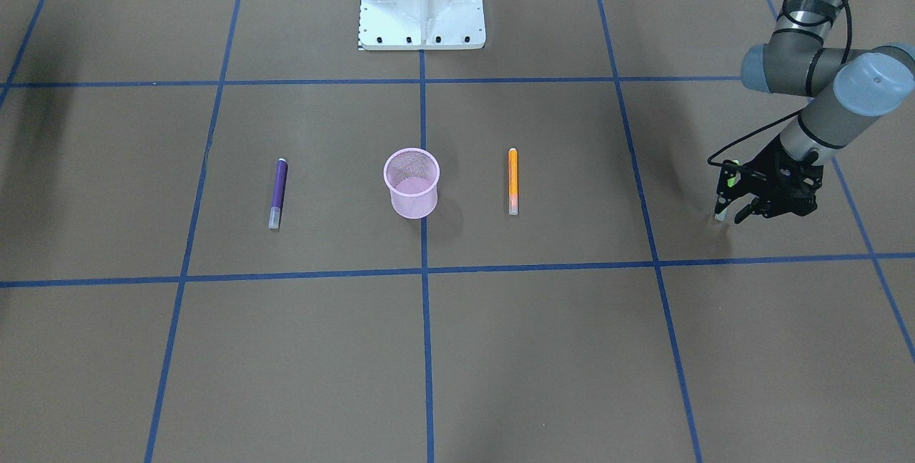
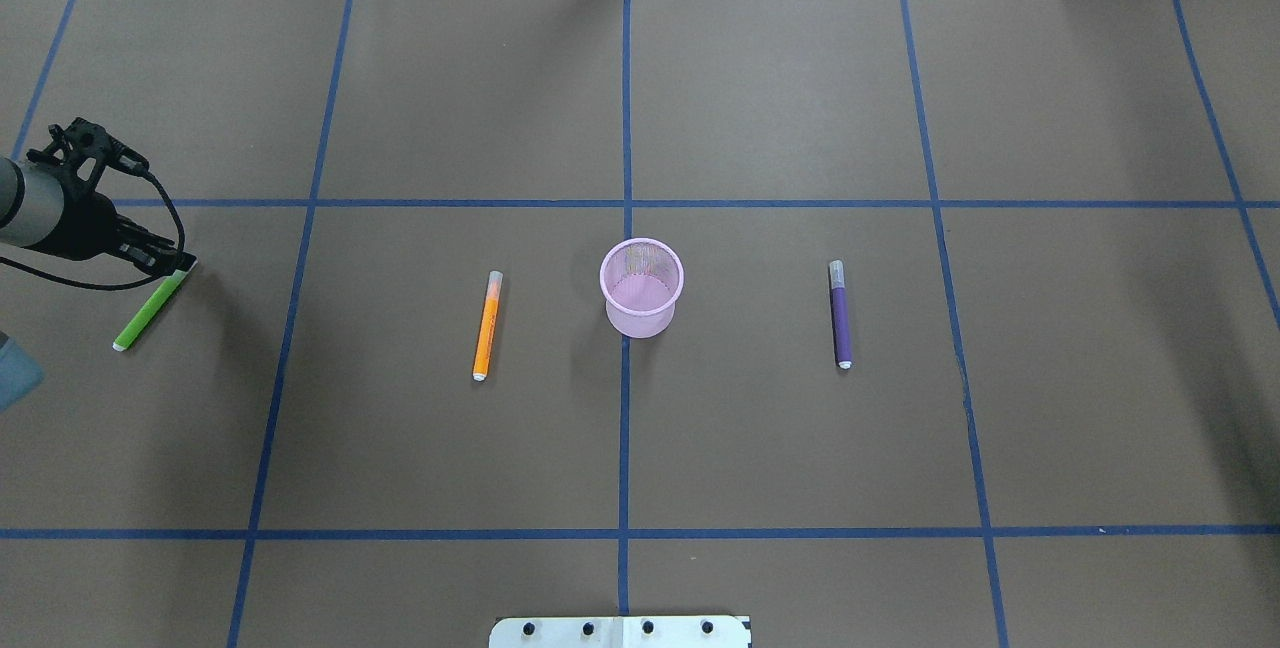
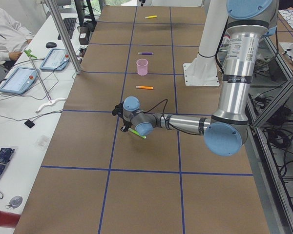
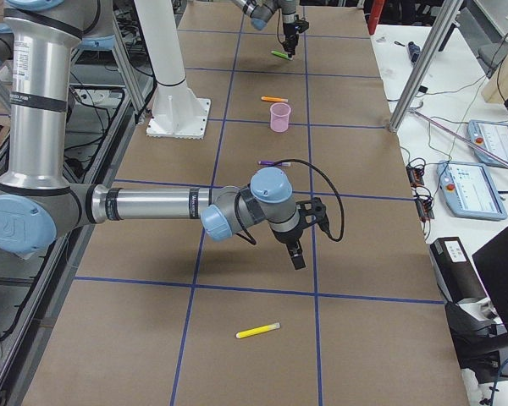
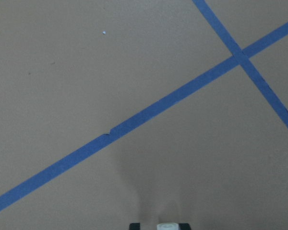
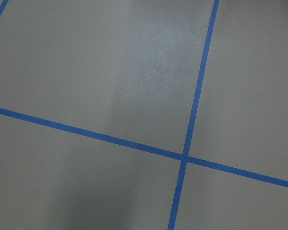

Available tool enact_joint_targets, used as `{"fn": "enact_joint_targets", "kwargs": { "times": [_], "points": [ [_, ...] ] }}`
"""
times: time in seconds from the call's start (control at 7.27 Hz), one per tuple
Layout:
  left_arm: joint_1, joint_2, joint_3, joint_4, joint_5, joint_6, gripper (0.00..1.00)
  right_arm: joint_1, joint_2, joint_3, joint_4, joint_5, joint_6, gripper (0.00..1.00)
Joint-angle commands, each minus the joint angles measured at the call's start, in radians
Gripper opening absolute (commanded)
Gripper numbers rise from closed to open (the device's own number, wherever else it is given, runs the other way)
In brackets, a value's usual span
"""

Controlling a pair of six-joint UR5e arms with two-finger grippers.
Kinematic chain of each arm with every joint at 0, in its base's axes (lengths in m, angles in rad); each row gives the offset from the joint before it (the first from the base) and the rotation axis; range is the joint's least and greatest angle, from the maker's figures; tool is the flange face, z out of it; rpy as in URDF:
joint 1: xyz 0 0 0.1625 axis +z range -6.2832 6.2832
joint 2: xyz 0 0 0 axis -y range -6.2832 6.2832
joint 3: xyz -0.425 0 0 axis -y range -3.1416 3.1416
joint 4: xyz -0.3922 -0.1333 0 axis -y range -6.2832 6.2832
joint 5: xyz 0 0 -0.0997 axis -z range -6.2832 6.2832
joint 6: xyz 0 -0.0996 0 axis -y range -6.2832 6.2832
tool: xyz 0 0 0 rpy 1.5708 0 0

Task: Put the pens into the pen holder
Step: 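Lower the left gripper onto the green marker and grasp it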

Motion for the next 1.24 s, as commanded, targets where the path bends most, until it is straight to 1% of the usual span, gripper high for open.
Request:
{"fn": "enact_joint_targets", "kwargs": {
  "times": [0.0,0.83,0.96,1.1],
  "points": [
    [0.006,0.001,-0.001,0.000,0.000,0.000,0.45,0.000,0.000,-0.005,0.001,0.000,0.000,1.00],
    [0.021,0.002,0.007,0.000,0.000,0.001,0.44,0.000,0.000,-0.011,0.001,-0.002,0.000,1.00],
    [0.021,0.002,0.007,0.000,0.000,0.001,0.38,0.000,0.000,-0.011,0.001,-0.002,0.000,1.00],
    [0.021,0.004,0.007,0.000,0.000,0.001,0.21,0.000,0.000,-0.011,0.001,-0.002,0.000,1.00]
  ]
}}
